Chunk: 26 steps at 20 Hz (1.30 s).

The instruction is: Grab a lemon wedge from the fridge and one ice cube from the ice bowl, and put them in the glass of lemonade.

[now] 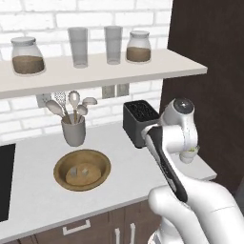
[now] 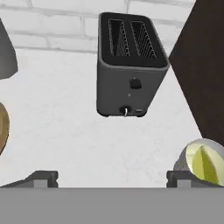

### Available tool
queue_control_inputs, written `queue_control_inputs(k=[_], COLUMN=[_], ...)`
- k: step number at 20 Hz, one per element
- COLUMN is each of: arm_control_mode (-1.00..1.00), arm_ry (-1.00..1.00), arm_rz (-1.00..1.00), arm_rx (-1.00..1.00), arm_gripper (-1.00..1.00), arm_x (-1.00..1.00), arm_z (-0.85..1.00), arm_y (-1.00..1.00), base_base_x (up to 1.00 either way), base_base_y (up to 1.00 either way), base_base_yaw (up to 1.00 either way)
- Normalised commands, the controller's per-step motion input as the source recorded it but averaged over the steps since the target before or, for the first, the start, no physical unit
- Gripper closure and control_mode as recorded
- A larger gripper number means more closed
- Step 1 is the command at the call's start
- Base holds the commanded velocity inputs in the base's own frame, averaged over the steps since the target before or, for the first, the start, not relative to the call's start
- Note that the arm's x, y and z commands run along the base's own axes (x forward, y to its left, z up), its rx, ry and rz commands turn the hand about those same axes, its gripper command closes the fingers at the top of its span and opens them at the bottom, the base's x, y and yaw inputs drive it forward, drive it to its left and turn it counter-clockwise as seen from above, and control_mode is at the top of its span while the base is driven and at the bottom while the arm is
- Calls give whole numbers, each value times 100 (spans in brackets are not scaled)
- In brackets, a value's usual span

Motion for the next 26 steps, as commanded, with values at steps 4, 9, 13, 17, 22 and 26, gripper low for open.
queue_control_inputs(k=[4,9,13,17,22,26], arm_control_mode=[-100,-100,-100,-100,-100,-100], arm_ry=[-4,-1,0,1,2,15], arm_rz=[24,25,27,27,20,10], arm_rx=[-9,-8,-8,-8,-10,-13], arm_gripper=[-100,-100,-100,-100,-100,-100], arm_x=[-37,-40,-41,-34,6,38], arm_z=[20,6,0,0,-7,-33], arm_y=[100,100,100,100,100,90], base_base_x=[0,0,0,0,0,0], base_base_y=[0,0,0,0,0,0], base_base_yaw=[0,0,0,0,0,0])
